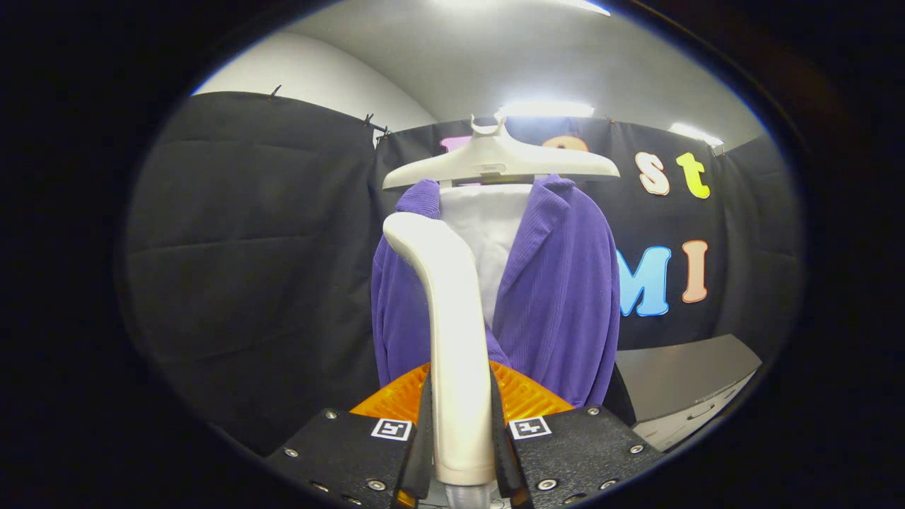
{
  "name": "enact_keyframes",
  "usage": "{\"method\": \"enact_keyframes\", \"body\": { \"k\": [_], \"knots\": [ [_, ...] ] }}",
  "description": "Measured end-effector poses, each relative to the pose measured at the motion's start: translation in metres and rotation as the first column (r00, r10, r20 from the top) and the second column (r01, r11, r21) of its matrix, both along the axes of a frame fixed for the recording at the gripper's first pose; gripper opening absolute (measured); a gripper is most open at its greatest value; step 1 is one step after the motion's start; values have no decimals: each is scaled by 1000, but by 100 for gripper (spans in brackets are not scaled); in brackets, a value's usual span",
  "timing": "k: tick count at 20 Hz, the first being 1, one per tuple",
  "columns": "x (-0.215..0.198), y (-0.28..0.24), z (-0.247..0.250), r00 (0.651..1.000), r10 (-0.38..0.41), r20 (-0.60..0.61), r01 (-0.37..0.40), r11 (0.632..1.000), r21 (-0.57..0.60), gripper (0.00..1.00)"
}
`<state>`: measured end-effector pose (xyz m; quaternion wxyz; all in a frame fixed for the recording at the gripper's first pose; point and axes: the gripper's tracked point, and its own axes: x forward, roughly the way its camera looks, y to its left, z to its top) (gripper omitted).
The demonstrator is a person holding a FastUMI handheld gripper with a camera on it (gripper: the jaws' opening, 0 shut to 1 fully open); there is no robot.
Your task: Iron the clothes twice with a garment steamer, once on the left side and once on the right side.
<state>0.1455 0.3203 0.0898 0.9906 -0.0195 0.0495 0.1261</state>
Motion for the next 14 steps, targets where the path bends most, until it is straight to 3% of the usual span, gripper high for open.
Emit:
{"method": "enact_keyframes", "body": {
  "k": [5, 14],
  "knots": [
    [10, 27, 5, 999, -3, 40, 4, 1000, -13, 36],
    [10, 32, -60, 999, -33, -8, 32, 996, -86, 36]
  ]
}}
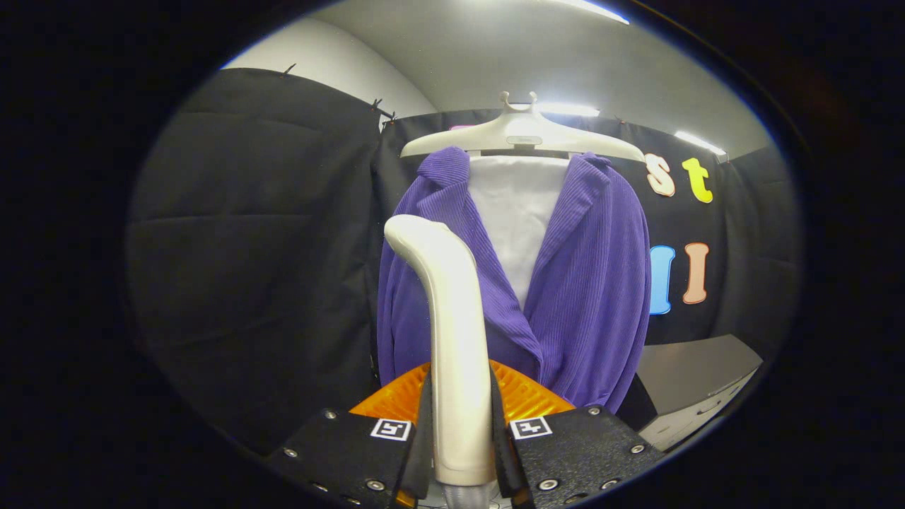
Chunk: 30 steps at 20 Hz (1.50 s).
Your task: Iron the clothes twice with a garment steamer, once on the left side and once on the right side.
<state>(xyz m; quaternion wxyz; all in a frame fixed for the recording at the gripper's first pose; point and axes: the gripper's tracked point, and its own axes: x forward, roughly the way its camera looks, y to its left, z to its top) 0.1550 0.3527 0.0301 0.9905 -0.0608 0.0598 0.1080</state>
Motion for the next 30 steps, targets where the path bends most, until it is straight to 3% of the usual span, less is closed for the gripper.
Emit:
{"method": "enact_keyframes", "body": {
  "k": [12, 22, 30],
  "knots": [
    [-11, -16, -64, 999, -37, -15, 35, 989, -142, 37],
    [-33, -23, -161, 976, -17, -217, -31, 976, -216, 36],
    [-50, -38, -231, 917, -15, -397, -74, 975, -208, 37]
  ]
}}
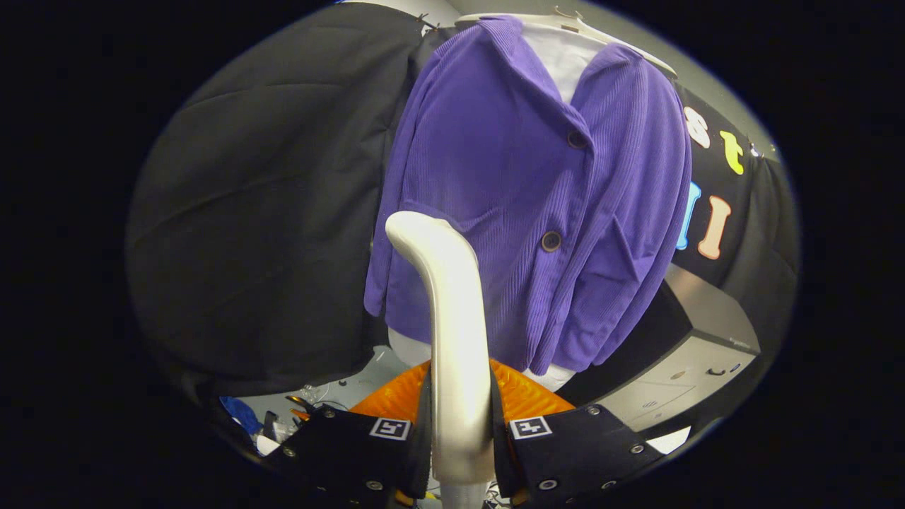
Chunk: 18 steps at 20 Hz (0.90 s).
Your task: Iron the clothes twice with a garment steamer, once on the left side and once on the right side.
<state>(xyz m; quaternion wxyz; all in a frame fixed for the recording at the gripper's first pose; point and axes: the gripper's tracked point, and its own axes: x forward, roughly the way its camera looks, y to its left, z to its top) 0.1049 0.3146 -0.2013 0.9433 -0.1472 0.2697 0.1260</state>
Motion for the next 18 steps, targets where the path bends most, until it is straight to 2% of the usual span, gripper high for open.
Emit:
{"method": "enact_keyframes", "body": {
  "k": [5, 10, 13, 15, 18],
  "knots": [
    [-16, -16, -48, 994, -6, -108, 4, 1000, -17, 37],
    [-53, -47, -81, 966, -39, -255, 44, 999, 16, 37],
    [-70, -88, -70, 955, -81, -284, 101, 993, 56, 37],
    [-85, -121, -55, 941, -131, -313, 171, 980, 102, 37],
    [-86, -173, -13, 945, -187, -269, 239, 955, 176, 37]
  ]
}}
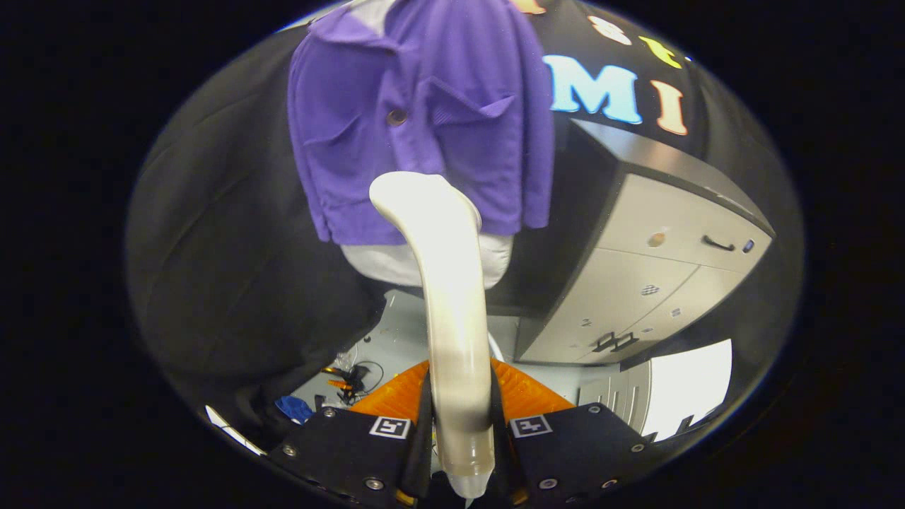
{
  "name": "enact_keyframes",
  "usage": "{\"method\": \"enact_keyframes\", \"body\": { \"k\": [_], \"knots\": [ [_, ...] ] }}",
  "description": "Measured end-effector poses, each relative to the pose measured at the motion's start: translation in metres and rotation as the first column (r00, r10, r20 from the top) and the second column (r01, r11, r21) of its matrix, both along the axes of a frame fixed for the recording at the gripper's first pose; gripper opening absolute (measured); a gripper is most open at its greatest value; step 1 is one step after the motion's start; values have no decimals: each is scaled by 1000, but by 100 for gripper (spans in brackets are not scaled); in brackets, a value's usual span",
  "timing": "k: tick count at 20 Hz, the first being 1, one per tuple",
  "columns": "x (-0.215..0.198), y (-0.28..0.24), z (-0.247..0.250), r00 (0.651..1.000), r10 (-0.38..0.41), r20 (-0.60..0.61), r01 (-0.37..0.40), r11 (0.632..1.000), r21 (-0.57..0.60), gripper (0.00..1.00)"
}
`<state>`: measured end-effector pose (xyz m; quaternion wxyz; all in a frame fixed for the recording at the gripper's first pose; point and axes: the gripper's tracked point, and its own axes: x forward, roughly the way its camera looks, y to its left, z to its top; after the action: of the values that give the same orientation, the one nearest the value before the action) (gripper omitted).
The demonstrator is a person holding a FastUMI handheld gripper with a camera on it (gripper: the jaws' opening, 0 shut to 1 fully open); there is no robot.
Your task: Iron the clothes twice with a garment steamer, once on the left side and once on the right side.
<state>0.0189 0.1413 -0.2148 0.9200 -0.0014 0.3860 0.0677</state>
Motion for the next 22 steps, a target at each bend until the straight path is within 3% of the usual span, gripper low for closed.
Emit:
{"method": "enact_keyframes", "body": {
  "k": [6, 12, 17, 22],
  "knots": [
    [-9, -95, 124, 969, -109, 223, 84, 990, 118, 36],
    [-10, -145, 209, 877, -164, 452, 92, 980, 177, 36],
    [-19, -152, 224, 795, -194, 575, 101, 977, 189, 36],
    [-19, -162, 202, 781, -214, 586, 133, 975, 180, 36]
  ]
}}
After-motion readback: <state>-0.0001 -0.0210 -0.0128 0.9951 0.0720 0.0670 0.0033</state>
